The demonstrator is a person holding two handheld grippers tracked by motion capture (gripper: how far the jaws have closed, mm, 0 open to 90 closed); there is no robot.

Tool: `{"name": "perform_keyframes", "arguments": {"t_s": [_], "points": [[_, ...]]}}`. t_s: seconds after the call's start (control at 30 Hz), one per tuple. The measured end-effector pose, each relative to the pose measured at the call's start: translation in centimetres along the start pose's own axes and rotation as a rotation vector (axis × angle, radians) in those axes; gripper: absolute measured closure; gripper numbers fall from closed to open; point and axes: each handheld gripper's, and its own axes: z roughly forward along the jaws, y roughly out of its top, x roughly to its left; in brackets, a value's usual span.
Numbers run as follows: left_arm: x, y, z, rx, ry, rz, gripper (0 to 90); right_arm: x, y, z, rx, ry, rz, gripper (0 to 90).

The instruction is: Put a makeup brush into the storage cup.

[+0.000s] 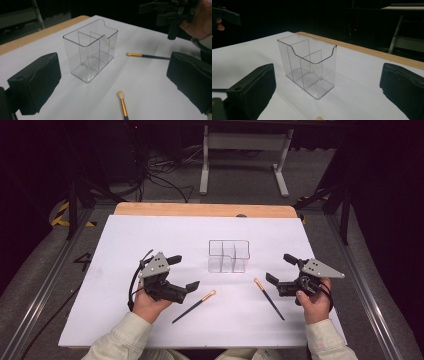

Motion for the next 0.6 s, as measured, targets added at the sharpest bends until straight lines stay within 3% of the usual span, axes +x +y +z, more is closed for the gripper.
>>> {"name": "perform_keyframes", "arguments": {"t_s": [0.13,0.2,0.33,0.6], "points": [[0.1,0.3,0.2,0.058,0.015,0.000,0.4,0.0,-0.1,0.0,0.007,0.001,0.004,0.9],[-0.1,0.6,0.5,0.118,0.037,0.011,0.6,0.1,-0.1,0.0,0.008,0.002,0.004,0.9],[-0.3,0.9,0.7,0.167,0.048,0.018,1.0,0.1,-0.1,0.0,0.010,0.002,0.003,0.9],[-0.4,1.6,2.0,0.291,0.023,-0.004,1.8,0.0,-0.4,-0.6,0.019,-0.015,0.007,0.9]]}}
